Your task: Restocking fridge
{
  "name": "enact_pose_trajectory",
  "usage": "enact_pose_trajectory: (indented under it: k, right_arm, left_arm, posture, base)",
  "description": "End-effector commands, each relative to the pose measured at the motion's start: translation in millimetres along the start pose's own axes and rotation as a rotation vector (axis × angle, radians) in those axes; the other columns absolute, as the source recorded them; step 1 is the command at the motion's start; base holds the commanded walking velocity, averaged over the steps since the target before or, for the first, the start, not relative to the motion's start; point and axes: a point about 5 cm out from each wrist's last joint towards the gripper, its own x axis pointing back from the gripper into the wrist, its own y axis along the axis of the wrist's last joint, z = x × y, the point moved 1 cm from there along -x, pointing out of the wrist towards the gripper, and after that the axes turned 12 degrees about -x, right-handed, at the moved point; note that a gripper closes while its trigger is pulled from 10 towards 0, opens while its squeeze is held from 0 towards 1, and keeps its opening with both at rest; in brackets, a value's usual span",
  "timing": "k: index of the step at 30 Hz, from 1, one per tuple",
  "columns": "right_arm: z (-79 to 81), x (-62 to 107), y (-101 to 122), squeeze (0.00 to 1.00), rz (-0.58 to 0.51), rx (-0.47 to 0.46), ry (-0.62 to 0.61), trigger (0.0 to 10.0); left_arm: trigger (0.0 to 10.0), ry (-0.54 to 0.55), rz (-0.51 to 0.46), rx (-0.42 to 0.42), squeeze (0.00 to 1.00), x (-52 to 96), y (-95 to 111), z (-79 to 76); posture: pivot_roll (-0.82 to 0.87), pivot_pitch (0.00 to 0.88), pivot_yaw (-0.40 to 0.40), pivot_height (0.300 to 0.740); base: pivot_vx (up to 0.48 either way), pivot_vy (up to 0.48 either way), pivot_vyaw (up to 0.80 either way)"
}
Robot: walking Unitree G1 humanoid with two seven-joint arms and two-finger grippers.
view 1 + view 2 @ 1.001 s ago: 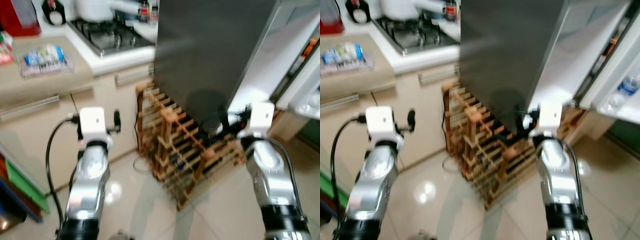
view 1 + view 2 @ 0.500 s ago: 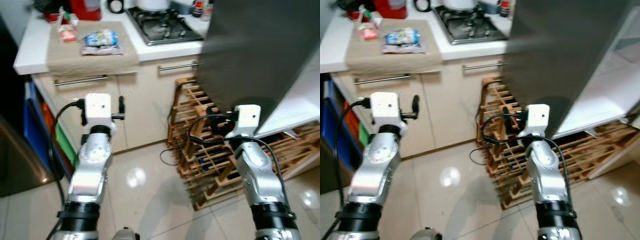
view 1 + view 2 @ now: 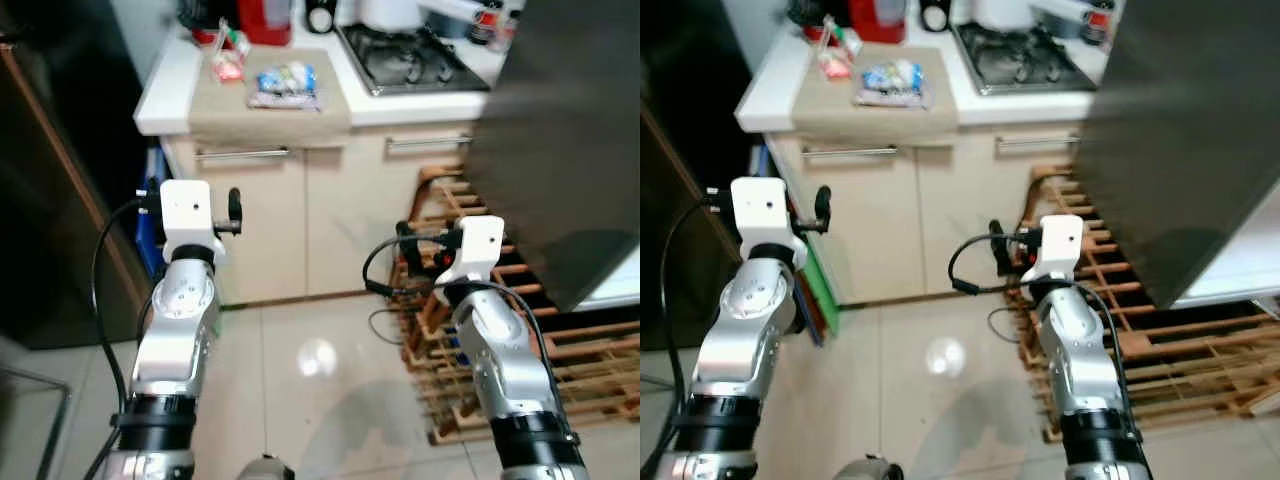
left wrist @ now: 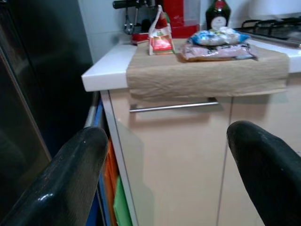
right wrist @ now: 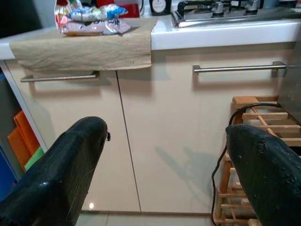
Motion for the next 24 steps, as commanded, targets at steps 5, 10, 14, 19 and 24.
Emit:
enact_pose_trajectory:
  k: [5, 10, 14, 19, 24]
  right_arm:
    - [-0.9, -3.1, 11, 0.00, -0.061, 0.015, -0.033, 10.0]
    - [13.1, -3.2, 45, 0.00, -0.240, 0.142, -0.031, 10.0]
    - [11.5, -6.3, 42, 0.00, -0.211, 0.091, -0.043, 10.0]
    - [3.8, -5.3, 32, 0.00, -0.173, 0.070, -0.075, 10.0]
    - [4.6, -4.4, 31, 0.00, -0.166, 0.077, -0.075, 10.0]
  left_arm:
    - [10.0, -0.070, -0.056, 0.029, 0.00, -0.8, 7, -1.1]
    - [10.0, -0.066, -0.099, 0.054, 0.00, -5.8, 15, 2.0]
    - [10.0, -0.079, -0.121, 0.041, 0.00, -5.1, 18, 0.3]
    - [10.0, -0.076, -0.128, 0.049, 0.00, -5.3, 19, 0.1]
    - [10.0, -0.076, -0.127, 0.053, 0.00, -5.5, 19, -1.4]
  posture:
    - [-0.05, 0.000, 0.003, 0.740]
    - [-0.06, 0.000, 0.010, 0.740]
    - [-0.06, 0.000, 0.012, 0.740]
    - [-0.06, 0.000, 0.005, 0.740]
    - [-0.06, 0.000, 0.003, 0.740]
  base:
    - [0.187, 0.000, 0.57]
    - [0.472, 0.000, 0.00]
    - [0.480, 0.000, 0.00]
    - [0.480, 0.000, 0.00]
    - [0.480, 0.000, 0.00]
